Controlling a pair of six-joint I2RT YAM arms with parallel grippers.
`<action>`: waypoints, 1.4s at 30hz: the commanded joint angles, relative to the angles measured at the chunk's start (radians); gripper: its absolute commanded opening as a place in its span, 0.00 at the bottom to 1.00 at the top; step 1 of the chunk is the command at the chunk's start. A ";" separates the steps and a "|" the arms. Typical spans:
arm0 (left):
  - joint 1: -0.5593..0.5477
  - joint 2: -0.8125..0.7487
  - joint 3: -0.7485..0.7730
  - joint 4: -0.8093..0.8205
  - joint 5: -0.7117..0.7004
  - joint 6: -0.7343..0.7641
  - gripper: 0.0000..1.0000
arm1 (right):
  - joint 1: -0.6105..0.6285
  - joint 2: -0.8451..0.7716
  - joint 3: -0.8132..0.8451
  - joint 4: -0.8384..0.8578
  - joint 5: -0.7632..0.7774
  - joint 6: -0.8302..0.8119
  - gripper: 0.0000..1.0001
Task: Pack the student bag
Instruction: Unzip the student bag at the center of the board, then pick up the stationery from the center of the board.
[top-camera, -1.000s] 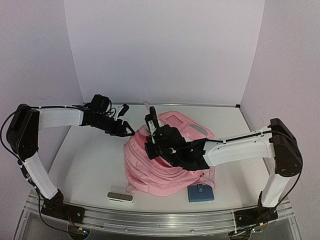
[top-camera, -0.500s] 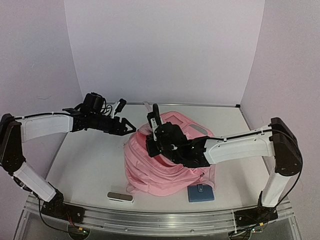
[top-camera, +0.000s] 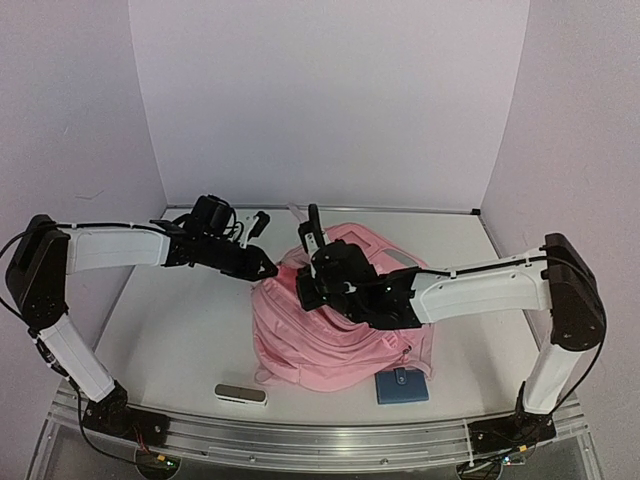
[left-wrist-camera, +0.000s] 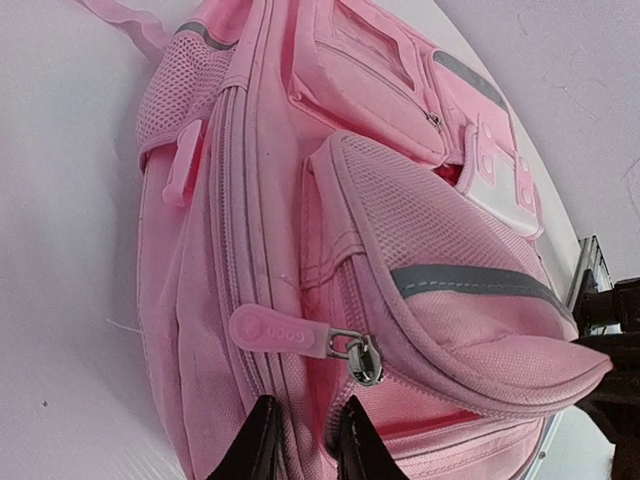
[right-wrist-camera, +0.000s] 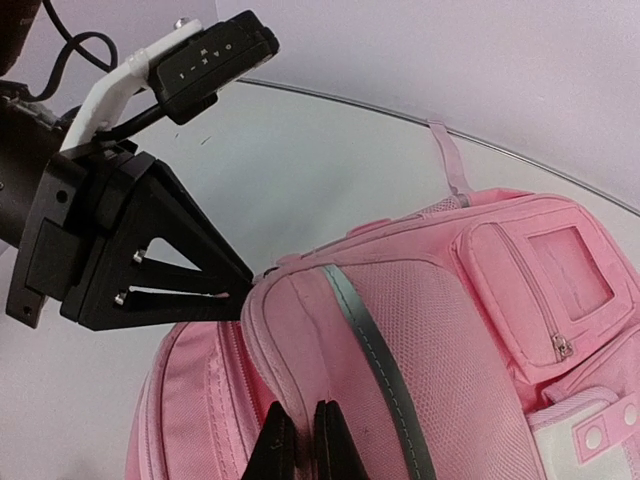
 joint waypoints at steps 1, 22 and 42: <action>0.007 0.020 0.004 -0.051 -0.096 -0.003 0.18 | -0.071 -0.131 0.049 0.043 0.144 0.008 0.00; 0.082 0.213 0.095 0.016 -0.096 -0.054 0.10 | -0.177 -0.285 -0.019 0.011 0.202 0.117 0.00; 0.097 -0.121 0.146 -0.283 -0.154 -0.139 0.85 | 0.040 -0.290 -0.052 -0.081 -0.342 -0.091 0.95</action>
